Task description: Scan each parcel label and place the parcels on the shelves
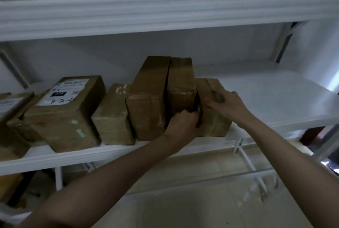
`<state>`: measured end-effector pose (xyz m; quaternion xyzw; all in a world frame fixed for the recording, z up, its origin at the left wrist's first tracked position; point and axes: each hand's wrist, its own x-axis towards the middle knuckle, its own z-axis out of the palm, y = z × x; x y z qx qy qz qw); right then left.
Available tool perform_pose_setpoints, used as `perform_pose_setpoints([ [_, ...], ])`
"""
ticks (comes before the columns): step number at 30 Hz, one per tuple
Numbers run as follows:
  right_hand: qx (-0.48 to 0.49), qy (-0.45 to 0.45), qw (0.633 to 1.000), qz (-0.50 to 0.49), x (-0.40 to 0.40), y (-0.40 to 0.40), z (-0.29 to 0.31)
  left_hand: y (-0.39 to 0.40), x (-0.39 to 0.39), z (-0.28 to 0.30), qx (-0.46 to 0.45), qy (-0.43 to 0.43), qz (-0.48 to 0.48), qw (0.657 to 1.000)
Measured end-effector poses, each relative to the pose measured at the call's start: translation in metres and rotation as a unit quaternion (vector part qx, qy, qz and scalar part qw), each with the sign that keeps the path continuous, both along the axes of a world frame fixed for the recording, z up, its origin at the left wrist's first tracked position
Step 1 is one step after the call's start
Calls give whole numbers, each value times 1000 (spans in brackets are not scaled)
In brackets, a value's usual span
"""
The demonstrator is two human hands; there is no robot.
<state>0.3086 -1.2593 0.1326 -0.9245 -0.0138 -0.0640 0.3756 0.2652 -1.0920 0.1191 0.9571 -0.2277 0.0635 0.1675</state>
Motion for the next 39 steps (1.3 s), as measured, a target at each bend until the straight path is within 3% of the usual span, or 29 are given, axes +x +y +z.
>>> perform_pose_setpoints([
  [9,1,-115,992,-45,19,15,-17,8,5,-21,4,70,50,996],
  [12,-76,-261,959,-75,-5,31,-21,31,-12,-35,18,62,50,997],
  [14,-123,-328,936,-45,-26,49,-21,53,-26,-43,36,40,53,997],
  [19,-163,-386,905,82,-93,122,-39,129,-73,-56,88,33,111,989],
  [21,-182,-377,896,147,-118,158,-53,170,-98,-61,117,34,144,982],
  [29,-233,-189,905,301,-190,334,-88,366,-239,-75,192,60,267,943],
  [39,-235,-108,870,421,-276,551,-120,579,-411,-80,232,102,447,858],
])
